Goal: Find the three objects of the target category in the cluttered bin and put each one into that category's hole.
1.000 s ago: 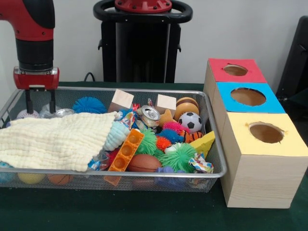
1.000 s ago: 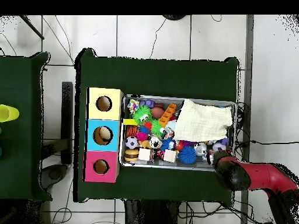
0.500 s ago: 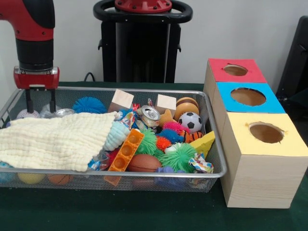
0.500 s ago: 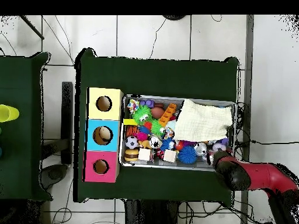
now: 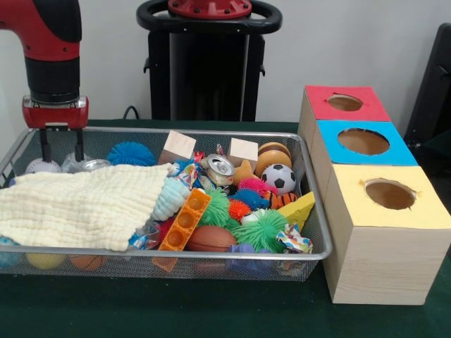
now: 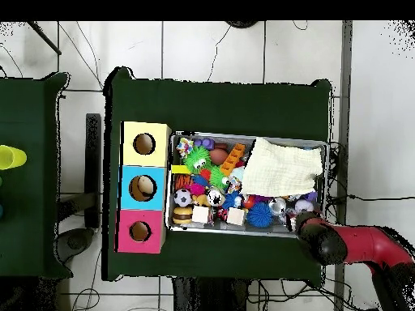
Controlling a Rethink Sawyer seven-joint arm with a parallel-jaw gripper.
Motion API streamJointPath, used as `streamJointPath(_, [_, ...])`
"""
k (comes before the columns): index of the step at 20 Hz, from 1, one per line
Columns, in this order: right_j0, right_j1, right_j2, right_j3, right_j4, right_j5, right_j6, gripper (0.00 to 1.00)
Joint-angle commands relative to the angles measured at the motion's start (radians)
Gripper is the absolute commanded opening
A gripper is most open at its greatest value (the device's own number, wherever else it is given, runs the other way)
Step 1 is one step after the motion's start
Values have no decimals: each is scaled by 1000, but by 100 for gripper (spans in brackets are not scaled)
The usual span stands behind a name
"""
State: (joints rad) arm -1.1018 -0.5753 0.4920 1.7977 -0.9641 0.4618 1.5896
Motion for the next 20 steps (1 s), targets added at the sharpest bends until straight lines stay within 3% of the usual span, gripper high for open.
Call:
streamJointPath(1, [-6,116,-38,-43,-58,182,-277,100])
streamJointPath(20, [-8,206,-55,-76,-136,47,-190,100])
